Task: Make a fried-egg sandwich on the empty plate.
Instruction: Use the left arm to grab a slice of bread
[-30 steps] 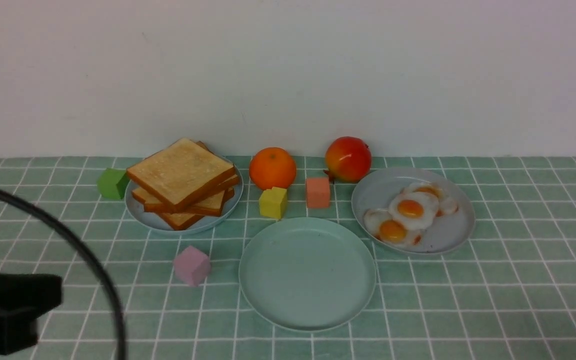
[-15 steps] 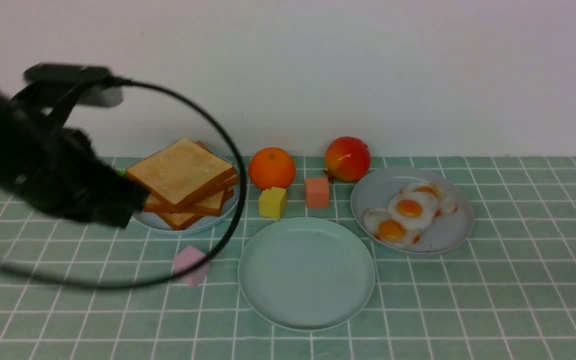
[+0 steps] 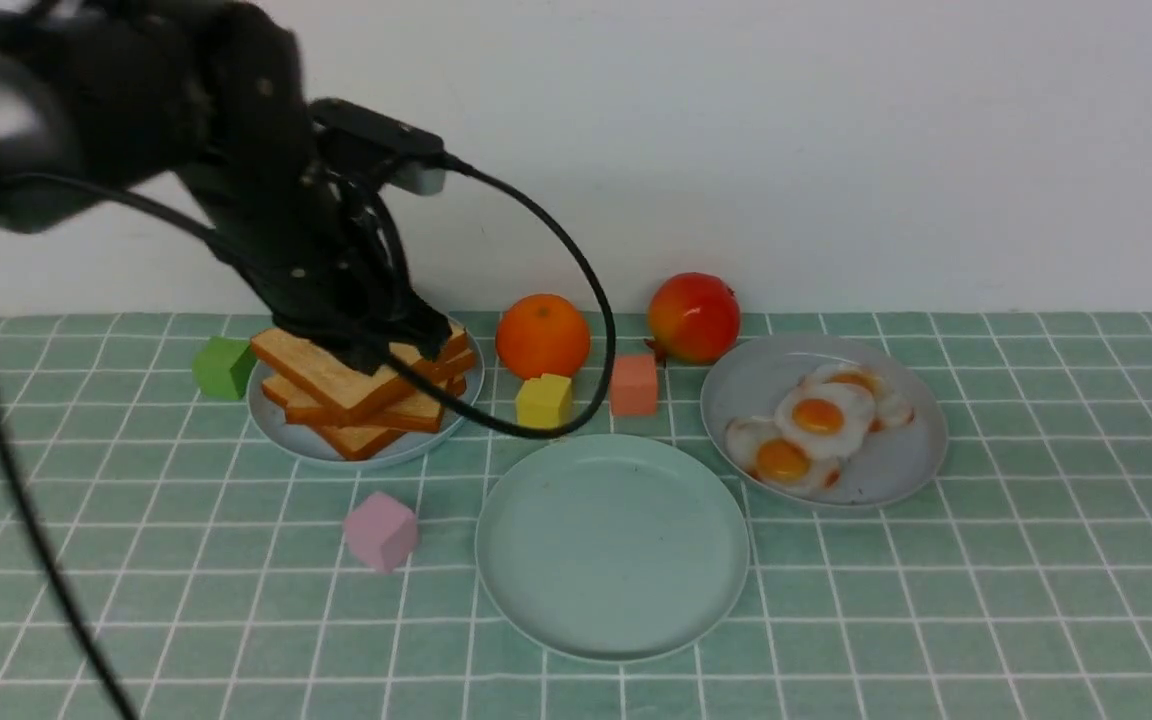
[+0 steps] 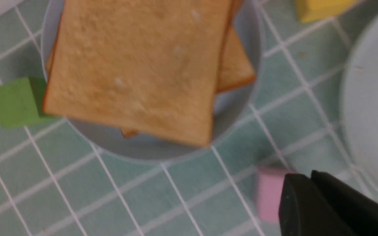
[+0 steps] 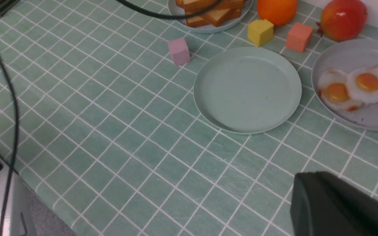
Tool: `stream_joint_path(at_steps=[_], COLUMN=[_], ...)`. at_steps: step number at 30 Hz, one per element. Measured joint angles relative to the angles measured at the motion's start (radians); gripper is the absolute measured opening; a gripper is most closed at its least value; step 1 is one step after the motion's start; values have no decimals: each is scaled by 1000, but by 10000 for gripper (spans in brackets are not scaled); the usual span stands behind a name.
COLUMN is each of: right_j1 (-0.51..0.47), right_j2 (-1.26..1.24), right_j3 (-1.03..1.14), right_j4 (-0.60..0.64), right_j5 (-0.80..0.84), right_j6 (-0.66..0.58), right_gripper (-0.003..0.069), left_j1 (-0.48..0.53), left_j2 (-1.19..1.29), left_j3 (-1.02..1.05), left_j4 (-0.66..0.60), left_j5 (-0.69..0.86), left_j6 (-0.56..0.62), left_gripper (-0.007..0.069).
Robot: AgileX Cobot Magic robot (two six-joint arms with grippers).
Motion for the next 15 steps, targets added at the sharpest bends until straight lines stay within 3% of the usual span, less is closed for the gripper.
stream_joint_path(at_steps=[1, 5, 9, 15], right_j1=[0, 0, 0, 0], right_j2=[0, 0, 0, 0], right_j3=[0, 0, 1, 2], right_j4=[0, 4, 31, 58], right_j5=[0, 5, 15, 19], right_j6=[0, 0, 0, 0], right_gripper=[6, 8, 11, 14], left_j1=[0, 0, 0, 0], left_j2=[11, 103, 151, 224], left_j3=[-3, -31, -31, -40], left_j4=[5, 127, 169, 195], left_j5=[-2, -65, -90, -105], left_j6=[0, 0, 0, -1], left_gripper=[79, 255, 368, 405])
